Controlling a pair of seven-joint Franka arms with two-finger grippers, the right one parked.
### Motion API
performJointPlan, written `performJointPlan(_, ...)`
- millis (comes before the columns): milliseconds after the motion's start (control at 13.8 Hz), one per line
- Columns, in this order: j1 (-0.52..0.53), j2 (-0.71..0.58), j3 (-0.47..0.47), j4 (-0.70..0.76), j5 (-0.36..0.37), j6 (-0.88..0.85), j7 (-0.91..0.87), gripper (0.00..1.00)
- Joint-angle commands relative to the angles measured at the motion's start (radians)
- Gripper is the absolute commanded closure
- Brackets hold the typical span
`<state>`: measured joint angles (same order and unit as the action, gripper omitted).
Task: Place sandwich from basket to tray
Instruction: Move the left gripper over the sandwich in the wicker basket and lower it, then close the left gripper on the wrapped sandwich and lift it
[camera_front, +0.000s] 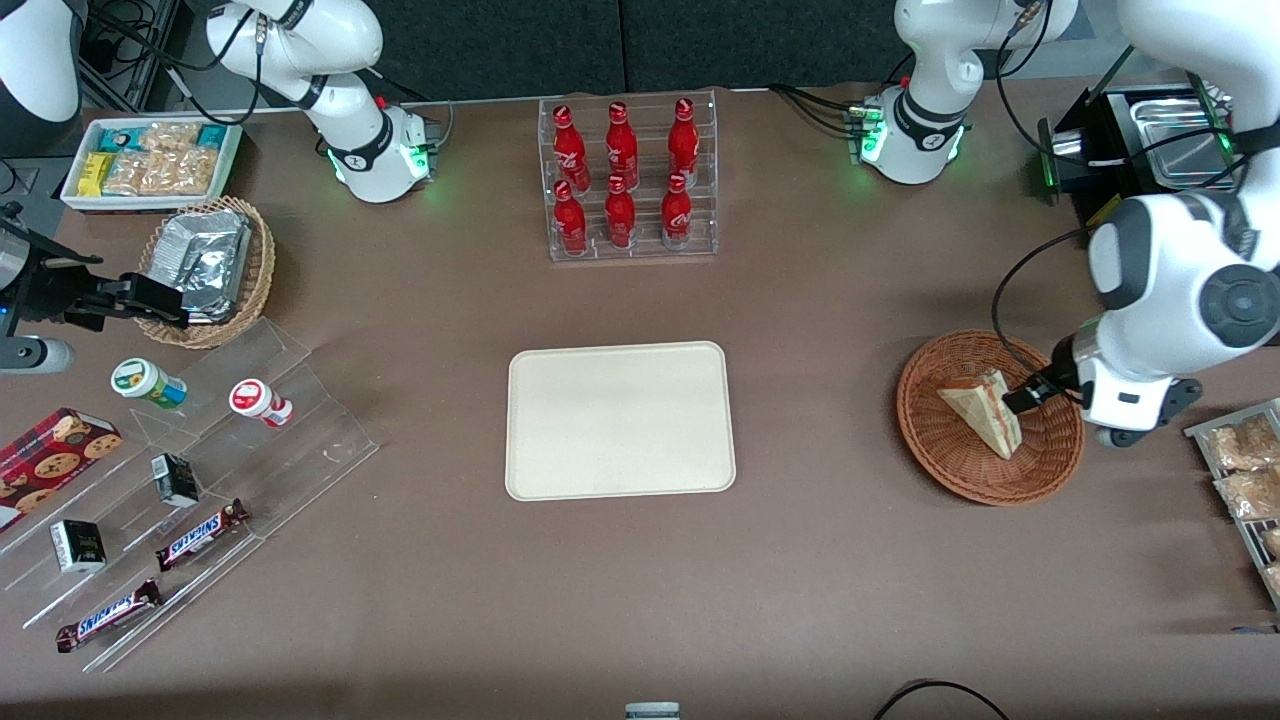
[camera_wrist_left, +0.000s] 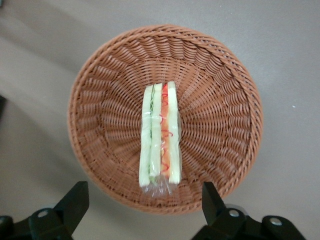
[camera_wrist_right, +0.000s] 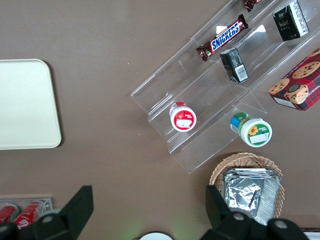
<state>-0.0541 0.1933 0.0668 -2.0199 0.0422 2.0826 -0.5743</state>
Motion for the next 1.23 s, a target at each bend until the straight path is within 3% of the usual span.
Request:
performJointPlan(0, 0.005, 0.017, -0.005, -0.088, -0.004, 0.118, -0.03, 0.0)
performJointPlan(652, 0.002, 0.189, -0.005, -0.105, -0.039, 0.315, -0.052, 0.03)
performJointPlan(797, 0.002, 0.186, -0.005, -0.114, -0.038, 0.323, -0.052, 0.66)
performJointPlan(870, 0.003, 0.178, -0.005, -0.117, -0.038, 0.317, -0.052, 0.8)
performJointPlan(942, 0.003, 0.164, -0.005, -0.114, -0.038, 0.309, -0.052, 0.89)
performJointPlan(1159, 0.003, 0.085, -0.005, -0.057, -0.033, 0.161, -0.03, 0.96)
